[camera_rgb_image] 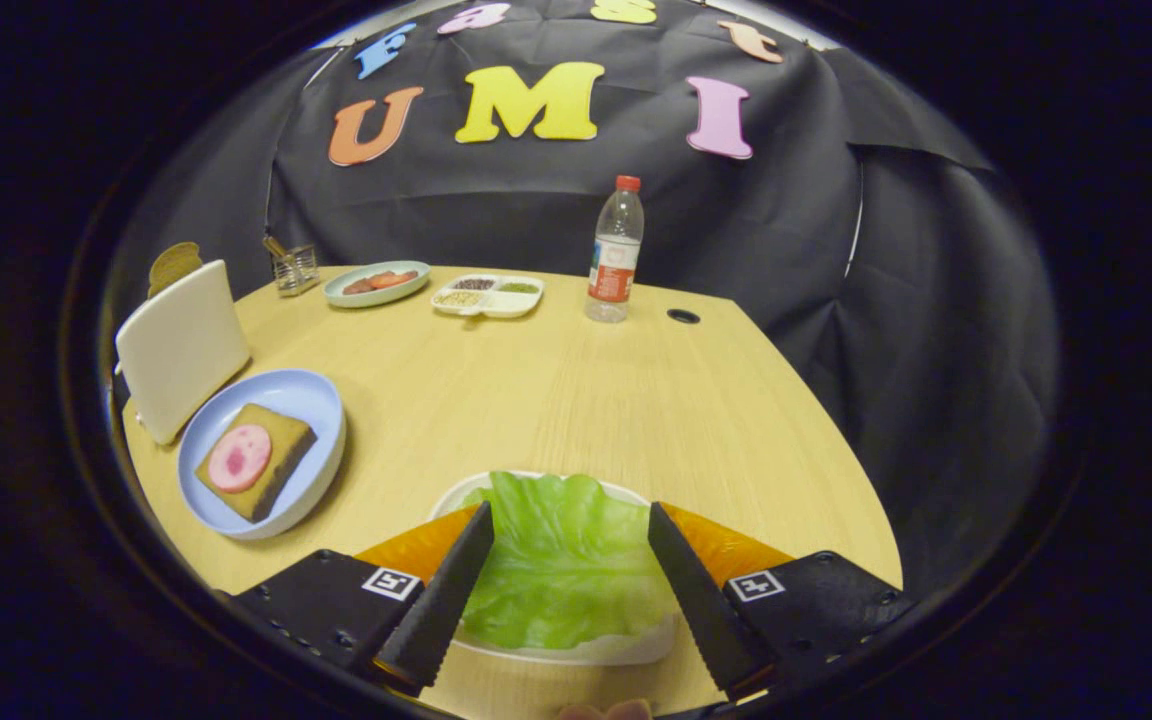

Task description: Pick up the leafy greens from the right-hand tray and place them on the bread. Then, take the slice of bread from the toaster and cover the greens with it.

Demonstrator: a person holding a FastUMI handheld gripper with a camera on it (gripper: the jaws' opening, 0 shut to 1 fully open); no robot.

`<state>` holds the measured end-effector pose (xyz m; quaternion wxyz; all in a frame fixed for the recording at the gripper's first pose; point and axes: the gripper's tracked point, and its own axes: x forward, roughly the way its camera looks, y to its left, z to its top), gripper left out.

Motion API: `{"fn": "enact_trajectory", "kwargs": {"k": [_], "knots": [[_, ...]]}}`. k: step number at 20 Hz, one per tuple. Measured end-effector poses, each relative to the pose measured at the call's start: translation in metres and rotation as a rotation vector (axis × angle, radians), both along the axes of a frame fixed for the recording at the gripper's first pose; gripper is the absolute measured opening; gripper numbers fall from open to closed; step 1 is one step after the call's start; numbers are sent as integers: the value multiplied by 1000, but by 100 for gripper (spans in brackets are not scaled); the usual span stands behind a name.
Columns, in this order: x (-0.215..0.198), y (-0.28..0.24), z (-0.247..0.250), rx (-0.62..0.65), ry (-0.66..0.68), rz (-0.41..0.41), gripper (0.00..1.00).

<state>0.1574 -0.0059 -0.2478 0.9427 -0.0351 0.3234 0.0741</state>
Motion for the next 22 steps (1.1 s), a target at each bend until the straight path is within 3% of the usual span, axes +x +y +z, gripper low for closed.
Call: {"fn": "enact_trajectory", "kwargs": {"k": [8, 10, 11, 13, 16, 22], "knots": [[-1, 4, -19, -18, 48, 40, 96], [-4, 17, -21, 46, 55, 75, 83], [-7, 19, -23, 62, 62, 80, 61], [-6, 23, -18, 67, 52, 105, 46], [-8, 24, -20, 62, 48, 88, 4], [-4, 20, -8, 115, 2, 57, 0]]}}
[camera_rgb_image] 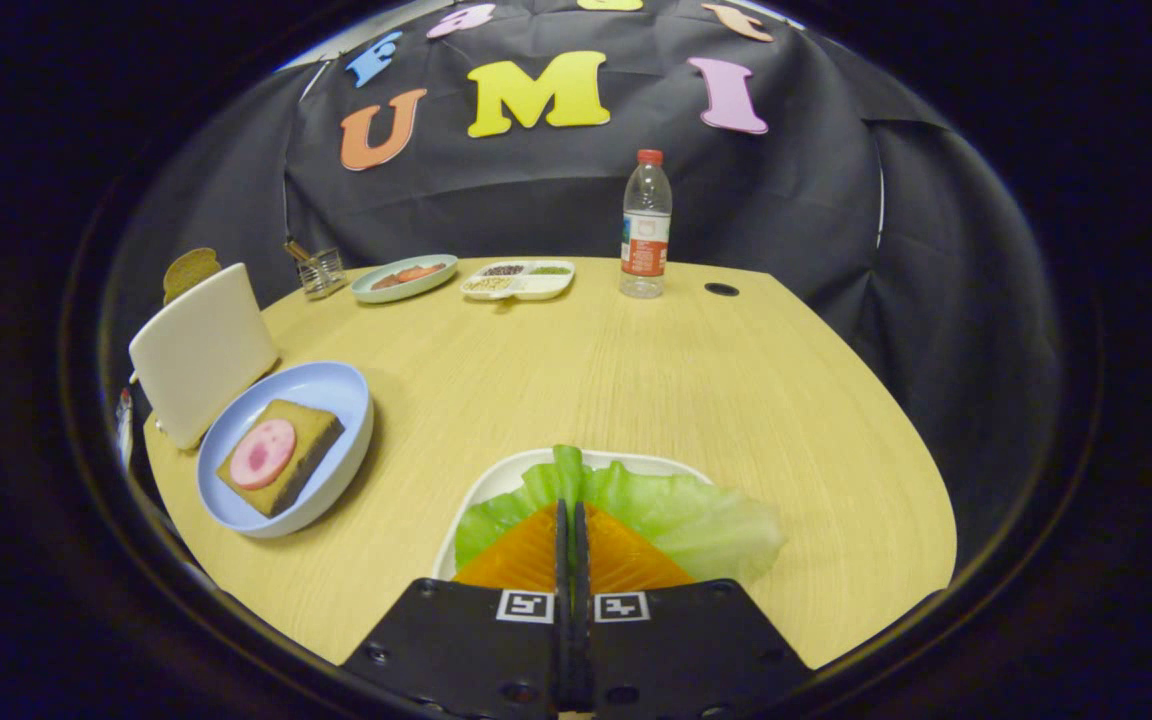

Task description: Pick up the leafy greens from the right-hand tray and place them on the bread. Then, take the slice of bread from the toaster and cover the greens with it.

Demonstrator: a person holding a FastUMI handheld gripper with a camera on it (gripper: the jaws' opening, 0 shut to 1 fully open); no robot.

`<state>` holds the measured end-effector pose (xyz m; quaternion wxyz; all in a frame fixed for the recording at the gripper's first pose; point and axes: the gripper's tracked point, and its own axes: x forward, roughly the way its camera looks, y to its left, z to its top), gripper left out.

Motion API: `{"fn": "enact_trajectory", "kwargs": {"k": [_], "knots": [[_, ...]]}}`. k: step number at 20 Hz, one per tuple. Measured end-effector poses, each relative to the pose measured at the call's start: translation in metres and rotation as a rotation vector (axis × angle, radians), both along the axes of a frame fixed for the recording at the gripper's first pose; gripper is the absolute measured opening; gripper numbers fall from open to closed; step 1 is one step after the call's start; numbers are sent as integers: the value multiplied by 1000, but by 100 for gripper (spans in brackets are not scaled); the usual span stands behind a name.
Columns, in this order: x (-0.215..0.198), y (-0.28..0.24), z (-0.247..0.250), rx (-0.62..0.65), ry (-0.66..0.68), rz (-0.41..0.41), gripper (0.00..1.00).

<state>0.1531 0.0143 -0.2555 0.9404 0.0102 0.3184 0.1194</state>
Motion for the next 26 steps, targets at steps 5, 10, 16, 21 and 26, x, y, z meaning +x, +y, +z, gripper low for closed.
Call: {"fn": "enact_trajectory", "kwargs": {"k": [5, 10, 16, 21, 26], "knots": [[-3, 2, 30, 58, -80, -21, 0], [-5, -2, 62, 115, -174, -54, 0], [-12, 7, 103, 144, -261, -46, 0], [-25, 43, 141, 139, -321, 13, 0], [-39, 103, 169, 137, -351, 100, 0]]}}
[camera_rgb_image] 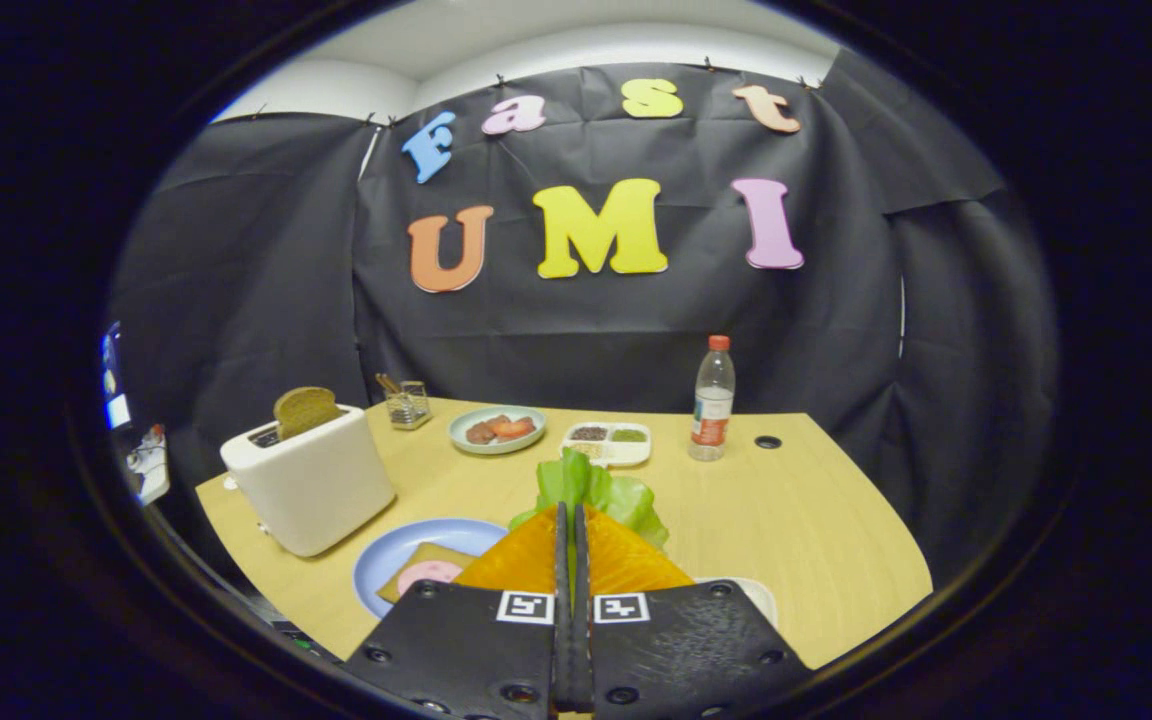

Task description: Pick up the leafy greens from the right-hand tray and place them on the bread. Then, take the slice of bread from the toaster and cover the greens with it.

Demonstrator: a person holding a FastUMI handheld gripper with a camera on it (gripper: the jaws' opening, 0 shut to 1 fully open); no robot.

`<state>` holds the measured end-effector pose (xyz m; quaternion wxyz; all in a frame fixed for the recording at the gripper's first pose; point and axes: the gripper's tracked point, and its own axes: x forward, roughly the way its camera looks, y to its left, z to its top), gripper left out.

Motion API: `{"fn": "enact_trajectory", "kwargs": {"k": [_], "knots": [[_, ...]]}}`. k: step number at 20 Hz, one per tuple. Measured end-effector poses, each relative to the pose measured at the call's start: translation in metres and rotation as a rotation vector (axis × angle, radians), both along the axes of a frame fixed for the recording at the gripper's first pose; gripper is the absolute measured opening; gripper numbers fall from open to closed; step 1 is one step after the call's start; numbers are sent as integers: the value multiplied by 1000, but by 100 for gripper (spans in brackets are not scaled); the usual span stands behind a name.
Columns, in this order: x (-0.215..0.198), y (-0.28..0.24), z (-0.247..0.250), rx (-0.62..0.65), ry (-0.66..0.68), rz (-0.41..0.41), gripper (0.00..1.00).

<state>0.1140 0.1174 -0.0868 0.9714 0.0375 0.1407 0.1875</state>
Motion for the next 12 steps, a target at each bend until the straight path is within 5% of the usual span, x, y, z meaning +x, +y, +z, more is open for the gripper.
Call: {"fn": "enact_trajectory", "kwargs": {"k": [12], "knots": [[-12, 134, -50, -160, 122, 131, 0]]}}
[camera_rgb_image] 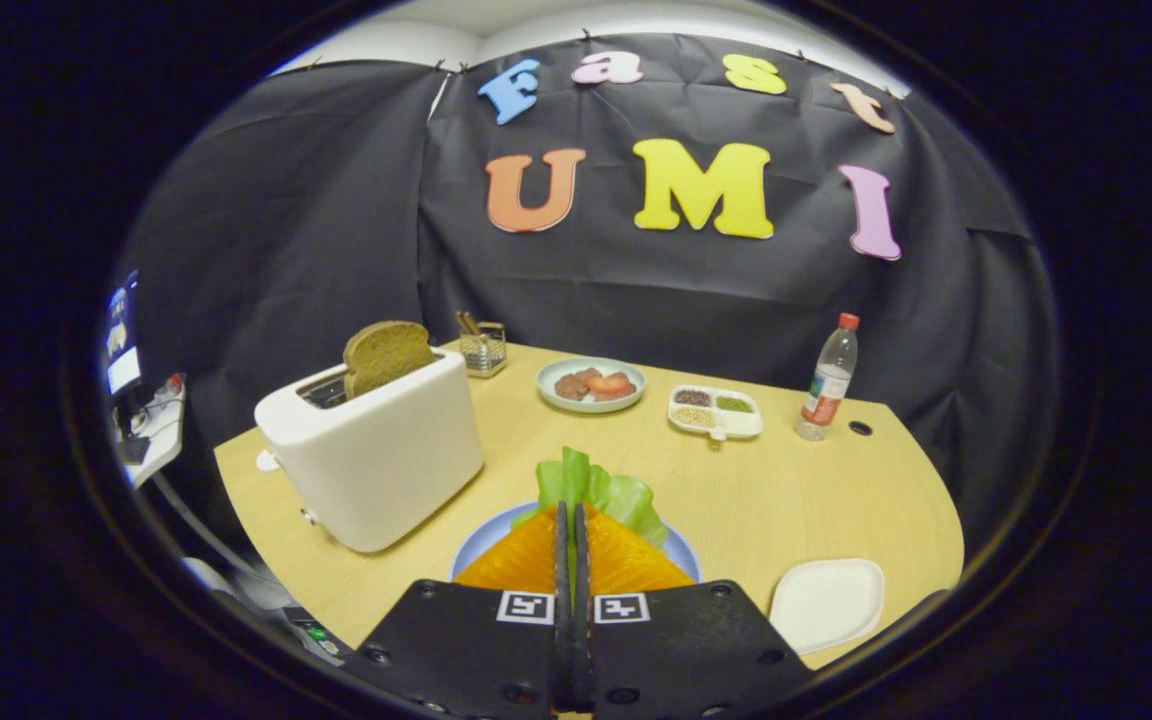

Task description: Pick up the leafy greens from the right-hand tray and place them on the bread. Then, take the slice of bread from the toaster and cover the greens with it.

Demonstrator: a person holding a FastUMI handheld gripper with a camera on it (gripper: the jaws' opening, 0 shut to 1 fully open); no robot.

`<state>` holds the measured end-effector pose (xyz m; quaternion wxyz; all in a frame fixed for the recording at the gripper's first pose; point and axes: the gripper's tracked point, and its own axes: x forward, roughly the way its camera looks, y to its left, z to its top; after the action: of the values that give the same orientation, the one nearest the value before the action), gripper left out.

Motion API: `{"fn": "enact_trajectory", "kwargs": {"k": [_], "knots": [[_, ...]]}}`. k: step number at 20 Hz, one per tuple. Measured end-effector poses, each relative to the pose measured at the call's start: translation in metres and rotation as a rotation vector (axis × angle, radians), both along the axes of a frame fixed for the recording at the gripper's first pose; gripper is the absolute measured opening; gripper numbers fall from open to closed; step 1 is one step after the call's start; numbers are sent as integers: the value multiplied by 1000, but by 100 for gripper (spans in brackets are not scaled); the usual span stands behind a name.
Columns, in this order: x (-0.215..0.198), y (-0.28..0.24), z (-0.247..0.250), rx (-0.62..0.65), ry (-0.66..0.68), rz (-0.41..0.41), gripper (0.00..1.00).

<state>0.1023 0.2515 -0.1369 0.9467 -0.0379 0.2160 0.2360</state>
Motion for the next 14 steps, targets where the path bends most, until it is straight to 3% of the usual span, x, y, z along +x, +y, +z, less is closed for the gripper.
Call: {"fn": "enact_trajectory", "kwargs": {"k": [10, 14], "knots": [[15, 20, -45, -89, 66, -32, 0], [14, 21, -46, -83, 60, -44, 15]]}}
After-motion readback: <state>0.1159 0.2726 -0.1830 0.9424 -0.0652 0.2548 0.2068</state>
